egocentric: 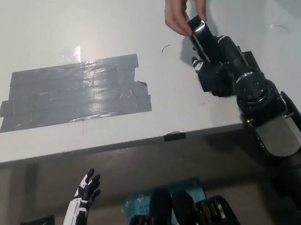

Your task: A person hands a stapler to the robot and the robot grabs it with its right hand and places it on the desk infront of it

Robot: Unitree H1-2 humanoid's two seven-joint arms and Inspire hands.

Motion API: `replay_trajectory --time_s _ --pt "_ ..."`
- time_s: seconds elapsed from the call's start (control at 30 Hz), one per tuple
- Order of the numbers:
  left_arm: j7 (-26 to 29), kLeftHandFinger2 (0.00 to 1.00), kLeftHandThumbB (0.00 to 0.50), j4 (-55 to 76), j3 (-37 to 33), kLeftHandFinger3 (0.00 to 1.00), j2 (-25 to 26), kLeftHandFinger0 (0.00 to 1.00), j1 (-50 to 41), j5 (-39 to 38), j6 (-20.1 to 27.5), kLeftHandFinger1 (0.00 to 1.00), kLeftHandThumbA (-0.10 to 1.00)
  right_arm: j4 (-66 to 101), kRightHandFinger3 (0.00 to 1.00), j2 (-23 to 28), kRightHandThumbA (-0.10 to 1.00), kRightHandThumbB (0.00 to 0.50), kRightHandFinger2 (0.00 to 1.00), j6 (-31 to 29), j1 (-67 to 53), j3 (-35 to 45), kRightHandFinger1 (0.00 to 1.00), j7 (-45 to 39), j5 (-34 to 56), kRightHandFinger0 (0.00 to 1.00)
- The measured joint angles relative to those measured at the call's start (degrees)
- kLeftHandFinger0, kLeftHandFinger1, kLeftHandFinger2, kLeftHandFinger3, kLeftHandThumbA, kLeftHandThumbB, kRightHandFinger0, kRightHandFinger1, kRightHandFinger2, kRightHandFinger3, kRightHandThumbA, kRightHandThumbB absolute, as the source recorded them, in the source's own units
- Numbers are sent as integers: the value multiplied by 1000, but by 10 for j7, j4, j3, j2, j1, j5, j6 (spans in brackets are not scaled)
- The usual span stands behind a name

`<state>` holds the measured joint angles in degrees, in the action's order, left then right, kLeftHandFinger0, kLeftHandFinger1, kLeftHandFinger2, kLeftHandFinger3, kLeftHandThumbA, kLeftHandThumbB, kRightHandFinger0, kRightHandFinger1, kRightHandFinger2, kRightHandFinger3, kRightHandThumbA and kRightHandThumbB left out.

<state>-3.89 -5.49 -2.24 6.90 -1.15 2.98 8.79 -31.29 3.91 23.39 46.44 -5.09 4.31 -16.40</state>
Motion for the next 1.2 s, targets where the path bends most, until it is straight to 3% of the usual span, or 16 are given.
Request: replay_trajectory --time_s 0.1,0.2,0.47,0.5,0.57,0.77,1.07,1.2 --pt "0 1000 394 0 0 1000 0 1000 1 0 0 1000 1000 8 872 1 -100 146 866 0 -2 1 457 7 -3 0" --pt "-1 1000 387 0 0 1000 1 1000 1 0 0 1000 1000 32 900 3 -100 139 873 0 -12 1 489 8 -3 12" --pt "-1 1000 393 0 0 1000 1 1000 1 0 -1 1000 1000 114 897 14 -100 146 892 15 -19 -9 542 -2 -5 66" --pt "-1 1000 397 0 1 1000 1 1000 1 0 -1 1000 1000 127 915 16 -100 150 899 18 -20 -10 581 -6 -6 115" --pt "-1 1000 392 0 1 1000 1 1000 1 0 -1 1000 1000 159 903 24 -100 143 884 23 -19 -17 579 -23 -8 132" --pt "-2 1000 386 0 0 1000 2 1000 1 -1 -1 1000 1000 202 820 31 69 140 755 28 -19 -45 462 -78 -11 72" --pt "-2 1000 396 0 0 1000 3 1000 3 0 -2 1000 1000 119 788 31 51 165 810 30 -18 -113 543 -137 -11 147" --pt "-2 1000 390 0 0 1000 3 1000 5 0 -4 1000 1000 29 764 30 -3 149 834 8 -13 -142 567 -144 -16 163"
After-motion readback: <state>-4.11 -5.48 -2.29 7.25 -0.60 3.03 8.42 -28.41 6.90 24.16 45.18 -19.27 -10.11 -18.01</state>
